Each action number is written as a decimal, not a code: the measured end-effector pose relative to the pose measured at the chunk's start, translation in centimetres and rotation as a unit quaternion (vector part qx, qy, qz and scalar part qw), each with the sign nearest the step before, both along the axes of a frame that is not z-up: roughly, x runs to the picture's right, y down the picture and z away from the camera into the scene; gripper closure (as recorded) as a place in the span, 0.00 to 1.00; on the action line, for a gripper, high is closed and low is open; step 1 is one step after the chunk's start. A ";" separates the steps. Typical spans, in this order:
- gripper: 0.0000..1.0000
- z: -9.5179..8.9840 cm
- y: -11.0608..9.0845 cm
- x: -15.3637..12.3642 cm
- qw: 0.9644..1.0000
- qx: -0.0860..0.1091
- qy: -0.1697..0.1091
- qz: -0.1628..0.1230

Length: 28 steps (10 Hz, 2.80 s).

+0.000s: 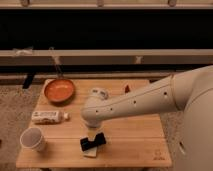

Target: Drag the pepper across the table

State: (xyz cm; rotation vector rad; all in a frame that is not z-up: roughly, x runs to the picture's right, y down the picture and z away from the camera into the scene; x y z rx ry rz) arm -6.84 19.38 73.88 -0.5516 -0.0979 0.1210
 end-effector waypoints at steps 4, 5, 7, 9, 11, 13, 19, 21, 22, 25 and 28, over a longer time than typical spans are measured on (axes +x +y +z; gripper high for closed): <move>0.20 0.0 0.0 0.0 1.000 0.000 0.000 0.000; 0.20 0.0 0.0 0.0 1.000 0.000 0.000 0.000; 0.20 0.0 0.0 0.0 1.000 0.000 0.000 0.000; 0.20 0.0 0.0 0.0 1.000 0.000 0.000 0.000; 0.20 0.0 0.0 0.0 1.000 0.000 0.000 0.000; 0.20 0.0 0.0 0.0 1.000 0.000 0.000 0.000; 0.20 0.0 0.0 0.0 1.000 0.000 0.000 0.000; 0.20 0.2 -0.1 0.3 1.000 -0.001 0.011 0.003; 0.20 0.8 -0.2 0.7 1.000 -0.004 0.027 0.010; 0.20 4.4 -2.3 3.8 0.995 -0.020 0.082 0.043; 0.20 9.2 -5.3 9.2 0.984 -0.047 0.147 0.090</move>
